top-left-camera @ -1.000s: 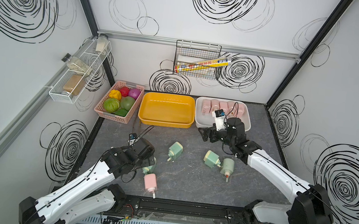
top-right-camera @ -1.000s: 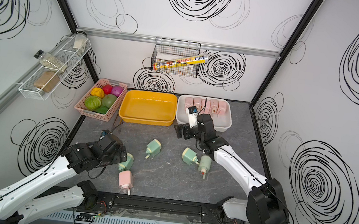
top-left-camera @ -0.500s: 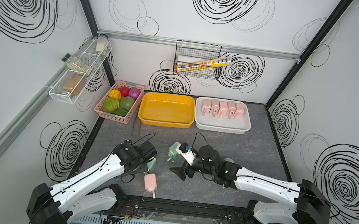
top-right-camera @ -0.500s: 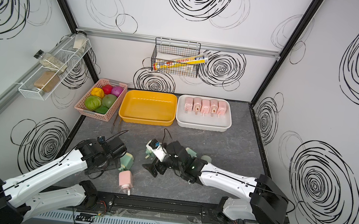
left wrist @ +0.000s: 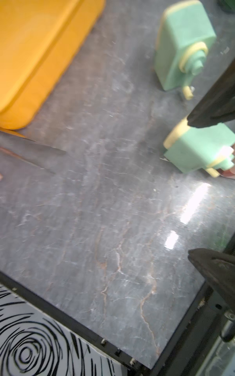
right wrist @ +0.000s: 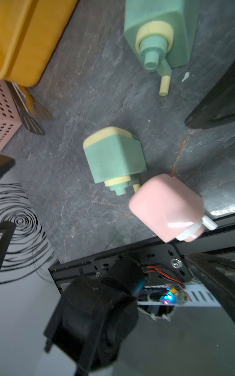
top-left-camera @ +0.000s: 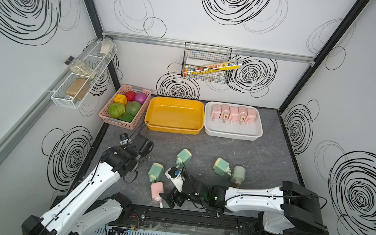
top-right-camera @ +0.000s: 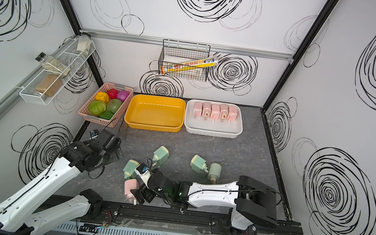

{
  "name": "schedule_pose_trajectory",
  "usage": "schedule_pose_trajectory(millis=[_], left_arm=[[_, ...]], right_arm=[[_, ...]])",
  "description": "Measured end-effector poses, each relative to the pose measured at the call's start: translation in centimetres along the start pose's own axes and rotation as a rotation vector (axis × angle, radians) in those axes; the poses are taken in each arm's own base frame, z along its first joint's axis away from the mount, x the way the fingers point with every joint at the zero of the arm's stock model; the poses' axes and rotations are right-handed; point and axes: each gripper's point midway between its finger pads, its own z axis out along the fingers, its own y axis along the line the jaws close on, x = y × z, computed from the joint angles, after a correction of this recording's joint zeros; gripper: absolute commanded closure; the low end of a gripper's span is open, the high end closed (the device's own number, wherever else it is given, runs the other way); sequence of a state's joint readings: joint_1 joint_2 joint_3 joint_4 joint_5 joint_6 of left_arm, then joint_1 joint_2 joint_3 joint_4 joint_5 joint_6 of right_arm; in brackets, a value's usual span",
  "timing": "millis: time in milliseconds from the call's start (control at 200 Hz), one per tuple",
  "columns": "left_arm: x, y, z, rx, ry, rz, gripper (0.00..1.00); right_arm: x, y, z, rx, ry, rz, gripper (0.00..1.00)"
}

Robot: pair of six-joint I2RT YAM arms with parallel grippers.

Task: Place the pencil sharpeners by color into the storage box
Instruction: Pick up the pencil sharpener from the center of the board.

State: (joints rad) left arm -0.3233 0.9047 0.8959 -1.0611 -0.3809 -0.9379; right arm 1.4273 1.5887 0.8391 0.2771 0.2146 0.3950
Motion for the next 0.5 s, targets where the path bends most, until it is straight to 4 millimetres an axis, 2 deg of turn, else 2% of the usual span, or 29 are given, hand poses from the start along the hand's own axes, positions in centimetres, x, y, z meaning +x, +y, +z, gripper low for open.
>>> schedule_pose_trajectory(millis=[70, 200, 305, 455, 500], left_arm=[[-1.9, 0.2, 0.3, 0.002, -0.047, -0.068, 0.01], [-4.1, -0.3, 0.3, 0.054, -0.108, -0.144, 0.01], [-4.8, -0.9, 0.1, 0.087, -0.127, -0.161, 0.01], [-5.0, -0.9, 0.4, 0.092, -0.131, -0.163, 0.01], [-5.0, -0.9, 0.5, 0.091, -0.132, -0.164, 0.01]], right_arm=[[-0.6, 0.1, 1.2, 0.052, -0.001, 0.031, 0.01], [-0.8, 1.7, 2.8, 0.098, 0.023, 0.04, 0.0], [0.0, 2.2, 3.7, 0.145, 0.06, 0.035, 0.0], [2.0, 1.0, 4.4, 0.235, 0.136, 0.014, 0.0], [2.0, 1.0, 4.6, 0.243, 0.142, 0.016, 0.0]])
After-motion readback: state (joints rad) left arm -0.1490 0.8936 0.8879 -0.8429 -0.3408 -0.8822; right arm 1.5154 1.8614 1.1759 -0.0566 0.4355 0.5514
